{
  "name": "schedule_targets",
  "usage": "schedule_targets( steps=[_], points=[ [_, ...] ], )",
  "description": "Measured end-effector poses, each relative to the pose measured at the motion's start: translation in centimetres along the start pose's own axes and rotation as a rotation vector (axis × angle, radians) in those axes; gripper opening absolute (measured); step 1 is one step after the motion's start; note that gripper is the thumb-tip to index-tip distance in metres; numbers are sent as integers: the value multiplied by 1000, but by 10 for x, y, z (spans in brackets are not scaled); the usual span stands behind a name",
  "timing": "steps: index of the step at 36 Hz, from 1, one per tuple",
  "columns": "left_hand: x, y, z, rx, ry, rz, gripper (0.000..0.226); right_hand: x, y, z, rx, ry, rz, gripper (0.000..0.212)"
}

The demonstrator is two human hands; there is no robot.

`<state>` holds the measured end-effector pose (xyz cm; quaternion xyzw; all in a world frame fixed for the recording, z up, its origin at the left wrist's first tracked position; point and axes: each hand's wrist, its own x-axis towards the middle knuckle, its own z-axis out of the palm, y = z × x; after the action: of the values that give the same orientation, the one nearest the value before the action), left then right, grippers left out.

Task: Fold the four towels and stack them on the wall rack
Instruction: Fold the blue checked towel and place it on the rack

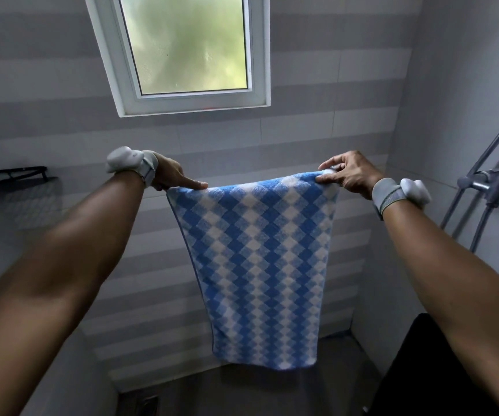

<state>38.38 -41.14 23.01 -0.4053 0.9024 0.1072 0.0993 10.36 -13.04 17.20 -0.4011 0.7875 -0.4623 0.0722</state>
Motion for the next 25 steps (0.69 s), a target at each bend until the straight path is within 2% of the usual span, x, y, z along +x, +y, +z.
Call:
schedule_targets(
  steps=[2,3,6,9,11,17,21,25],
  points=[
    [3,0,4,-8,-25,3,86,-3,0,0,5,-30,-15,74],
    [5,-2,4,-5,-48,5,88,-4,1,0,2,-49,-20,80],
    [15,-10,6,99,-101,38,80,-6,5,-2,2,-95,-21,84],
    [16,-9,7,186,-136,22,59,-9,6,1,-39,-136,-17,64],
    [13,-4,7,267,-95,16,50,-11,6,5,-84,-163,-23,48],
    [3,7,9,405,38,39,62,-11,12,10,-286,-204,-16,20],
    [6,-3,10,398,80,34,63,-14,12,13,-226,-177,-60,22],
    [7,-16,10,415,89,0,63,-11,4,17,-147,-108,-189,24]
  ],
)
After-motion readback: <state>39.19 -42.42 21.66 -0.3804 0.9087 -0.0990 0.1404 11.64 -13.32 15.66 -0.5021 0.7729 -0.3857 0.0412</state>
